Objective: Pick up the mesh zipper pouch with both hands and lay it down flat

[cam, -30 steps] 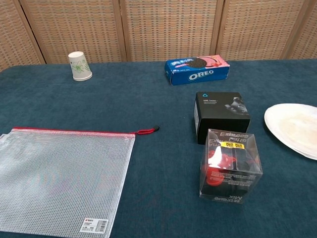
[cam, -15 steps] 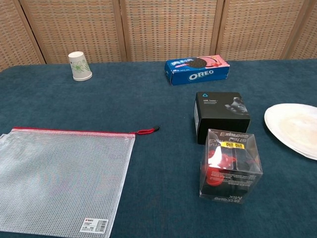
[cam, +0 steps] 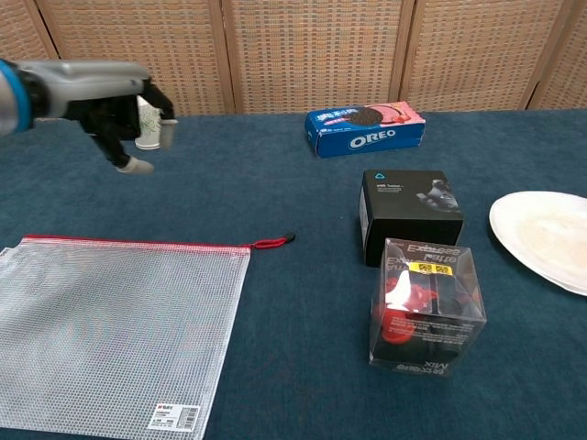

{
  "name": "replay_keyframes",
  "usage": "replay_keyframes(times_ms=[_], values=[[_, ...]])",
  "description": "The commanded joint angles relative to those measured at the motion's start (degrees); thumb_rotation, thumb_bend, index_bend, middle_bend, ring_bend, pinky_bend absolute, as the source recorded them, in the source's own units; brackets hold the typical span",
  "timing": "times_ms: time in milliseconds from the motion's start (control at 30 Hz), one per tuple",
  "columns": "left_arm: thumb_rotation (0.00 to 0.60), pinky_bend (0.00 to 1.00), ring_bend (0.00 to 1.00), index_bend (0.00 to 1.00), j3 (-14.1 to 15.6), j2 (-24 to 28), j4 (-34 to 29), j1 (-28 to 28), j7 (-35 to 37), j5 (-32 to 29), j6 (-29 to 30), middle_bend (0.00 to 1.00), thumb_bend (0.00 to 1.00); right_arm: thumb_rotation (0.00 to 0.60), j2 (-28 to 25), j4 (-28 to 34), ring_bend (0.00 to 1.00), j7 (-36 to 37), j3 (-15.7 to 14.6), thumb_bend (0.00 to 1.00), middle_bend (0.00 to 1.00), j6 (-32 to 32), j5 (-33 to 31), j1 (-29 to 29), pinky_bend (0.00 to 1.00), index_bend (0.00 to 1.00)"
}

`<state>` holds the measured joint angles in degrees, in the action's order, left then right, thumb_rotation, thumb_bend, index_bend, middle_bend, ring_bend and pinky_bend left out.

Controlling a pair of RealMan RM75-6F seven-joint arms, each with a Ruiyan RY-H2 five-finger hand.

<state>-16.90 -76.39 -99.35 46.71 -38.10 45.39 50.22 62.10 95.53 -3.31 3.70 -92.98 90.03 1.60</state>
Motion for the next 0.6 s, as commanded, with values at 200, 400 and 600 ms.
replay_keyframes(times_ms=[200, 400, 600], values=[[0.6, 1.0, 0.99, 0.47, -0.16, -12.77, 10.4, 13.62, -8.88, -19.58, -1.62, 1.0, 0.3, 0.6, 0.37, -1.13, 0.0, 0.94, 0.03, 0.0, 0.0, 1.66, -0.78, -0.73, 0.0, 0.03], [0.6, 1.0, 0.99, 0.48, 2.2, -17.74, 15.29, 18.52, -11.59, -25.98, -0.39, 1.0, 0.34, 0.6, 0.14, -1.76, 0.0, 2.03, 0.45, 0.0, 0.0, 1.96, -1.66, -0.91, 0.0, 0.03], [0.6, 1.0, 0.99, 0.47, 3.08, -21.6, 19.81, 21.7, -13.58, -30.89, 0.2, 1.0, 0.34, 0.6, -0.22, -1.66, 0.0, 2.69, 0.48, 0.0, 0.0, 2.44, -2.32, -0.96, 0.0, 0.03]])
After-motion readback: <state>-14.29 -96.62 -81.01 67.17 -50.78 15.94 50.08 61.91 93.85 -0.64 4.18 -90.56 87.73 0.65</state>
